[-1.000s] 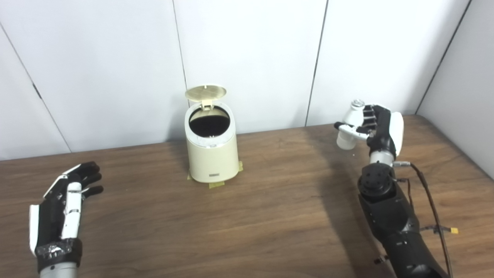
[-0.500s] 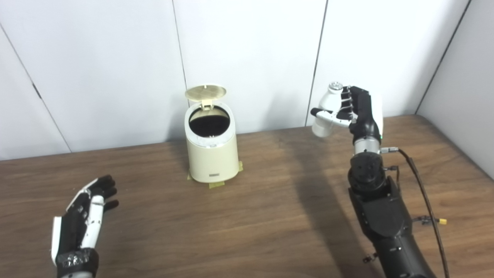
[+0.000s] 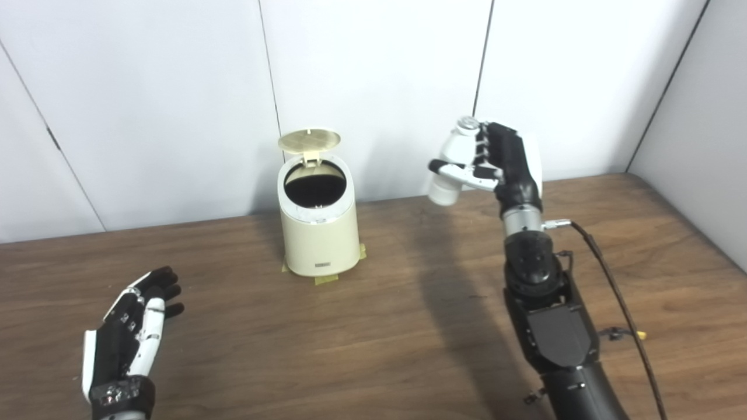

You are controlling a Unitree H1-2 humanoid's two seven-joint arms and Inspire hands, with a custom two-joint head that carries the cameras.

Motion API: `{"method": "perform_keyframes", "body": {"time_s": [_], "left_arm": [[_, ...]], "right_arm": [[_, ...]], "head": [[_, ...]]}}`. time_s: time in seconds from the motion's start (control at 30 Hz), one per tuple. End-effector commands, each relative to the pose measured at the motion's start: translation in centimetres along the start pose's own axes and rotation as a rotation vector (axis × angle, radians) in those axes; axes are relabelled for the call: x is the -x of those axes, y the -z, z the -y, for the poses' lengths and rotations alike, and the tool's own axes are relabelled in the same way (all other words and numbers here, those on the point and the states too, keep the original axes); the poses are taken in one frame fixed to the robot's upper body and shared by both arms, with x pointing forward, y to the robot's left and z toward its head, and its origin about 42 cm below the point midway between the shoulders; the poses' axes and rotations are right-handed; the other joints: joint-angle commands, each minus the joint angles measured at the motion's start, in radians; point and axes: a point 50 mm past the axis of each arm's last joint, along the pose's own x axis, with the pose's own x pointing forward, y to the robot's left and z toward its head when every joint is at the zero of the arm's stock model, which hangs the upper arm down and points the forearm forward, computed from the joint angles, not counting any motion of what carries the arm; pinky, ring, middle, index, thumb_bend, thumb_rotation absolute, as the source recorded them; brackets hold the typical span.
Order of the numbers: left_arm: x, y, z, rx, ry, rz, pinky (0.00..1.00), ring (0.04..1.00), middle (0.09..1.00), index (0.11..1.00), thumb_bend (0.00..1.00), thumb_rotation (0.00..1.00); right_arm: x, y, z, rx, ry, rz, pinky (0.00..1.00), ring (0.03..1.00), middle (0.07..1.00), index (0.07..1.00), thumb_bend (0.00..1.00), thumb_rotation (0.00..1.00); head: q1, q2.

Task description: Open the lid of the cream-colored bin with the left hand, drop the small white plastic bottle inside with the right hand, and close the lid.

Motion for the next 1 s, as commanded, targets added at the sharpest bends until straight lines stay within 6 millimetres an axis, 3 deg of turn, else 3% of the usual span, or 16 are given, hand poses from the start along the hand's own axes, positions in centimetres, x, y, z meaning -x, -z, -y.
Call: {"method": "perform_keyframes", "body": {"time_s": [0.0, 0.13, 0.33, 0.4, 0.47, 0.57, 0.73, 0.97], "left_arm": [[-0.7, -1.6, 0.6, -0.003, -0.001, 0.085, 0.70, 0.768, 0.760, 0.749, 0.19, 0.49], [-0.7, -1.2, 0.8, -0.013, -0.006, 0.074, 0.69, 0.767, 0.764, 0.753, 0.19, 0.51], [-0.8, 0.4, 1.2, 0.001, -0.022, 0.032, 0.70, 0.765, 0.759, 0.744, 0.20, 0.48], [-1.0, 1.7, 1.3, 0.001, -0.034, 0.024, 0.70, 0.766, 0.758, 0.745, 0.20, 0.49], [-1.1, 4.4, 1.1, -0.012, -0.060, -0.025, 0.71, 0.763, 0.758, 0.748, 0.18, 0.50], [-1.1, 7.2, 0.7, -0.013, -0.080, -0.063, 0.70, 0.761, 0.759, 0.749, 0.15, 0.29], [-1.0, 7.5, 0.9, -0.005, -0.068, -0.044, 0.70, 0.759, 0.753, 0.741, 0.19, 0.39], [-0.8, 7.2, 1.4, -0.015, -0.063, -0.034, 0.70, 0.762, 0.756, 0.743, 0.19, 0.40]], "right_arm": [[-1.3, -3.0, -0.3, -0.048, -0.007, 0.109, 0.31, 0.403, 0.485, 0.515, 0.52, 0.00], [-1.0, -4.7, -1.6, -0.042, -0.038, 0.128, 0.33, 0.426, 0.521, 0.469, 0.52, 0.00], [-0.9, -6.6, -2.9, -0.042, -0.075, 0.132, 0.32, 0.416, 0.489, 0.508, 0.52, 0.00], [-1.0, -6.9, -3.3, -0.056, -0.079, 0.127, 0.32, 0.416, 0.488, 0.507, 0.52, 0.00], [-1.1, -7.1, -3.8, -0.071, -0.085, 0.129, 0.32, 0.419, 0.490, 0.503, 0.52, 0.00], [-1.2, -7.2, -4.4, -0.091, -0.104, 0.153, 0.32, 0.416, 0.491, 0.506, 0.52, 0.00], [-1.3, -7.4, -5.5, -0.108, -0.135, 0.160, 0.32, 0.415, 0.492, 0.510, 0.52, 0.00], [-1.4, -7.6, -6.5, -0.080, -0.154, 0.187, 0.31, 0.410, 0.487, 0.523, 0.51, 0.00]], "head": [[0.005, 0.002], [0.031, 0.000], [0.049, -0.003], [0.054, -0.005], [0.060, -0.005], [0.068, -0.004], [0.079, -0.005], [0.087, -0.004]]}}
